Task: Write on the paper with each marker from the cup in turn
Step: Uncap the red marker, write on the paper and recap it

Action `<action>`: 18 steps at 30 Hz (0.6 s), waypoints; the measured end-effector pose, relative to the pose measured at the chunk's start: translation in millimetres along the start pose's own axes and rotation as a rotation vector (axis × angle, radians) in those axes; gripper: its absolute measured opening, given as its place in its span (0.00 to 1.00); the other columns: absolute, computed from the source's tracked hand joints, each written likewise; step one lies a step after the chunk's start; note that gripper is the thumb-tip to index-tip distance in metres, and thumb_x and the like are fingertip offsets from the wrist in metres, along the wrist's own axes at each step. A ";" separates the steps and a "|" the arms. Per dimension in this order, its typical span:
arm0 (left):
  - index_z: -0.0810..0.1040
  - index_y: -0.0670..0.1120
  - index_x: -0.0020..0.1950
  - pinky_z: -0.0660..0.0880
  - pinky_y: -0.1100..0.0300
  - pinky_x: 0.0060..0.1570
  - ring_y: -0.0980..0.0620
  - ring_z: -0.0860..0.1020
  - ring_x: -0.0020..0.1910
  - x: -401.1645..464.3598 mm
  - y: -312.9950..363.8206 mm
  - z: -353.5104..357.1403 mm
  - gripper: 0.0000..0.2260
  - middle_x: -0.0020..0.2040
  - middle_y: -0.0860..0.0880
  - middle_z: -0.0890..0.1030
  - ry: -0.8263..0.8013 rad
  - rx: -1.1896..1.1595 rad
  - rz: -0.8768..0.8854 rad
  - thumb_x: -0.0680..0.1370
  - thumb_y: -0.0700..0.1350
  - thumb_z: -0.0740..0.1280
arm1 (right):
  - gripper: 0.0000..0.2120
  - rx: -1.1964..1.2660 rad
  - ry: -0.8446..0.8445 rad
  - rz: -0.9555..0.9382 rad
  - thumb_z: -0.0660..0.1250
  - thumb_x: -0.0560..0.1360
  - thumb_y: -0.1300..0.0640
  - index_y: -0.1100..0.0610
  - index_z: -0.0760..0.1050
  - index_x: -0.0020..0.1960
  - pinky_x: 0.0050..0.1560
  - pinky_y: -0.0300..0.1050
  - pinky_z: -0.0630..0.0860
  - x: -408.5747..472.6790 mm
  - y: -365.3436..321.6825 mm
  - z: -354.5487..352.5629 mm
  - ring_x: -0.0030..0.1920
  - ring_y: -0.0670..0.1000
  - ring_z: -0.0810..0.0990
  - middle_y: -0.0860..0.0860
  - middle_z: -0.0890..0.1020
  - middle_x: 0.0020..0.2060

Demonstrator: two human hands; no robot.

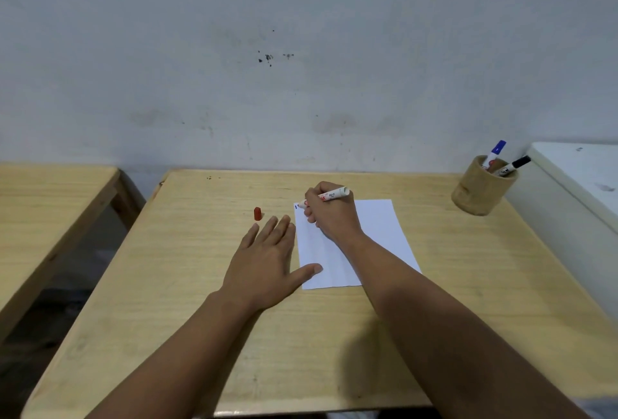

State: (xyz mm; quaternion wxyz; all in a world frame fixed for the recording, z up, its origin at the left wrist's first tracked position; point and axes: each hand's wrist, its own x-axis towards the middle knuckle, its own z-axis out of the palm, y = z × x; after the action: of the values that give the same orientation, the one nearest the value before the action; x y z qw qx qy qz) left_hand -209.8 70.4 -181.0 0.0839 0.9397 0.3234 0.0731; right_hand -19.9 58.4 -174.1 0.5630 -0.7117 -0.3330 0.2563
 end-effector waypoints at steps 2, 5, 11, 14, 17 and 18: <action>0.53 0.49 0.84 0.44 0.50 0.81 0.53 0.46 0.83 0.3 -0.2 0.6 0.44 0.84 0.51 0.51 0.000 0.003 -0.001 0.76 0.76 0.49 | 0.13 -0.008 0.003 -0.003 0.68 0.77 0.51 0.58 0.79 0.37 0.33 0.42 0.76 0.2 0.7 0.4 0.30 0.49 0.85 0.54 0.88 0.34; 0.54 0.49 0.84 0.43 0.50 0.81 0.54 0.46 0.83 0.3 0.2 0.7 0.44 0.84 0.51 0.52 0.013 -0.017 -0.002 0.76 0.76 0.49 | 0.13 -0.010 0.007 -0.011 0.69 0.77 0.53 0.59 0.79 0.37 0.33 0.41 0.76 0.4 0.7 0.7 0.32 0.49 0.86 0.55 0.88 0.34; 0.55 0.49 0.84 0.43 0.50 0.81 0.54 0.46 0.83 -0.3 0.0 0.6 0.44 0.84 0.52 0.52 0.015 -0.033 -0.003 0.76 0.75 0.51 | 0.13 -0.037 -0.004 -0.025 0.69 0.75 0.51 0.60 0.79 0.37 0.36 0.44 0.79 1.0 1.9 1.5 0.36 0.56 0.88 0.55 0.87 0.33; 0.55 0.49 0.84 0.43 0.50 0.81 0.54 0.46 0.83 0.0 -0.3 0.7 0.44 0.84 0.52 0.52 0.013 -0.027 -0.002 0.76 0.75 0.50 | 0.13 -0.040 0.000 -0.021 0.68 0.74 0.51 0.60 0.78 0.37 0.36 0.44 0.79 1.3 1.9 2.1 0.39 0.58 0.89 0.55 0.87 0.33; 0.54 0.49 0.84 0.43 0.50 0.81 0.54 0.46 0.83 -0.2 0.0 0.5 0.44 0.84 0.52 0.51 0.004 -0.025 -0.005 0.76 0.76 0.50 | 0.13 -0.042 -0.003 -0.010 0.68 0.73 0.51 0.59 0.78 0.37 0.38 0.46 0.80 2.0 3.0 2.5 0.39 0.58 0.89 0.56 0.87 0.34; 0.54 0.49 0.84 0.43 0.50 0.81 0.55 0.46 0.83 -0.1 0.4 0.2 0.44 0.84 0.52 0.51 0.000 -0.024 -0.006 0.76 0.76 0.50 | 0.12 -0.045 -0.001 0.001 0.68 0.73 0.51 0.59 0.78 0.37 0.38 0.47 0.80 2.3 3.2 2.5 0.38 0.58 0.89 0.55 0.87 0.34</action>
State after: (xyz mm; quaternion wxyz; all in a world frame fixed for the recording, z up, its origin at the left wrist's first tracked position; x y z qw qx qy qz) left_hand -209.6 70.1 -181.2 0.0954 0.9376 0.3254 0.0766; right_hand -19.7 61.3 -177.8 0.5467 -0.7241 -0.3385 0.2494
